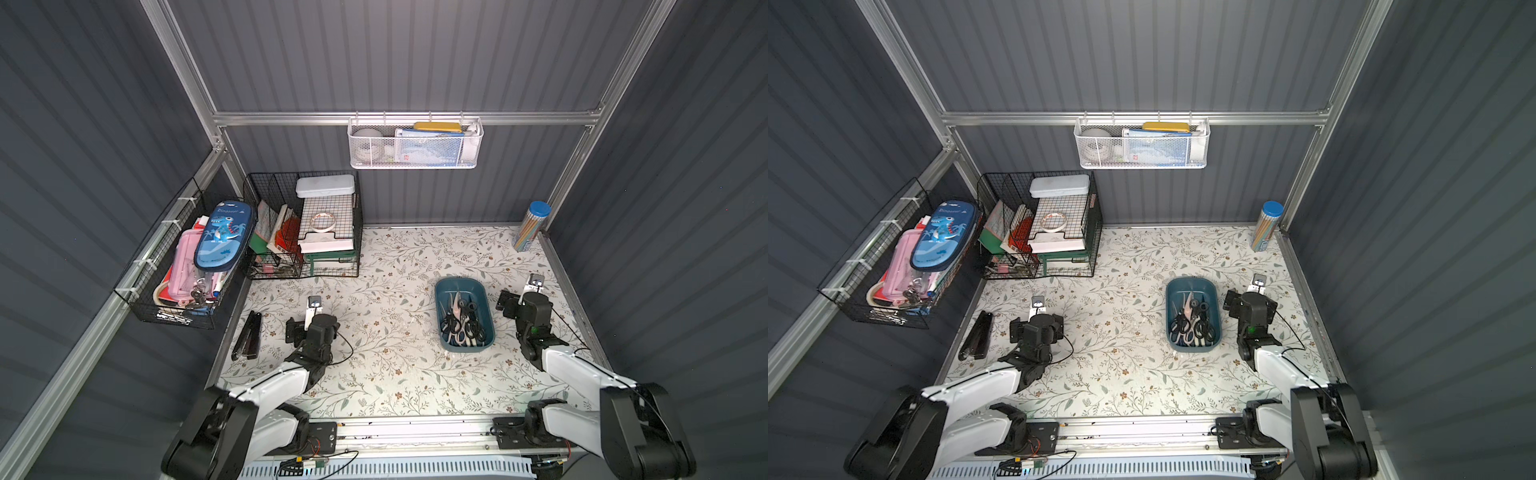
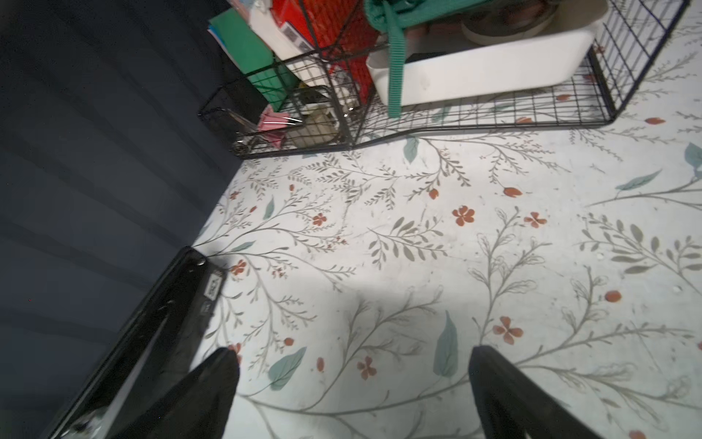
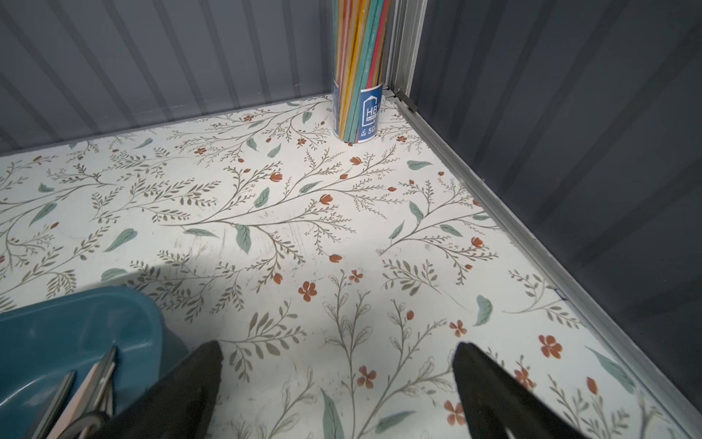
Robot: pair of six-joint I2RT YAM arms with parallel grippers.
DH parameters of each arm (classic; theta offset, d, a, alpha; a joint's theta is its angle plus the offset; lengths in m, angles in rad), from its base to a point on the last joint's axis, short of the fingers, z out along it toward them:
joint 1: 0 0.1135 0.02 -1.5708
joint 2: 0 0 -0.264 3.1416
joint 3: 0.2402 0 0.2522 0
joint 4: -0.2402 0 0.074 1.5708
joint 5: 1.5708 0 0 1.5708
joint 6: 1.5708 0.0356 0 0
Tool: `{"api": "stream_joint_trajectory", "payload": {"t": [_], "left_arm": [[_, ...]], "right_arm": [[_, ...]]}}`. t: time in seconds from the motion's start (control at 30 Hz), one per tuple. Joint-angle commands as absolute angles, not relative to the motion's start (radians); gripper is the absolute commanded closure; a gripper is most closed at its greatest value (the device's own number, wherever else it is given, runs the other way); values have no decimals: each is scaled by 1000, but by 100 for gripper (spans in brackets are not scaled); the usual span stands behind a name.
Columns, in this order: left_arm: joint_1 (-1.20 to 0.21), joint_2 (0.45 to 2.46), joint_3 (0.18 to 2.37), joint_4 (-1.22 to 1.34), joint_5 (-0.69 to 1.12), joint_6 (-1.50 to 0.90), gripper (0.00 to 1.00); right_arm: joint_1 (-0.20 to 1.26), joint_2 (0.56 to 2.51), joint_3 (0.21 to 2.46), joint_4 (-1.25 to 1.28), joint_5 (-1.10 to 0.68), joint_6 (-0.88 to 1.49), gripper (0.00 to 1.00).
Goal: Put the scissors into the storage box
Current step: Reset both arms
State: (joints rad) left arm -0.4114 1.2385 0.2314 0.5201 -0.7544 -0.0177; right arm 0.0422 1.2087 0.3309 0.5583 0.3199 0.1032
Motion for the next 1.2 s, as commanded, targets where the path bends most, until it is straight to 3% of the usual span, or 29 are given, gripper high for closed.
{"api": "stream_joint_trajectory", "payload": {"t": [0.0, 0.13, 0.33, 0.47, 0.6, 0.7, 0.77, 1.17], "left_arm": [[-400, 1353, 194, 941, -689, 49, 1], [-370, 1514, 175, 1225, -628, 141, 1], [-309, 1737, 174, 1467, -567, 142, 2], [-295, 1789, 248, 1402, -495, 195, 1], [-271, 1732, 317, 1177, -506, 129, 0], [-207, 1707, 443, 864, -480, 39, 1], [-192, 1711, 448, 871, -468, 31, 0], [-149, 1704, 461, 825, -390, 11, 0]], "right_arm": [[25, 1284, 281, 825, 193, 88, 1], [22, 1302, 273, 860, 101, 29, 1], [18, 1468, 238, 1096, 115, 28, 1], [17, 1609, 239, 1291, 116, 17, 1], [16, 1513, 419, 781, 246, 84, 1], [16, 1561, 370, 962, 268, 71, 1], [23, 1574, 340, 1040, 264, 59, 1], [23, 1550, 377, 928, 270, 68, 1]]}}
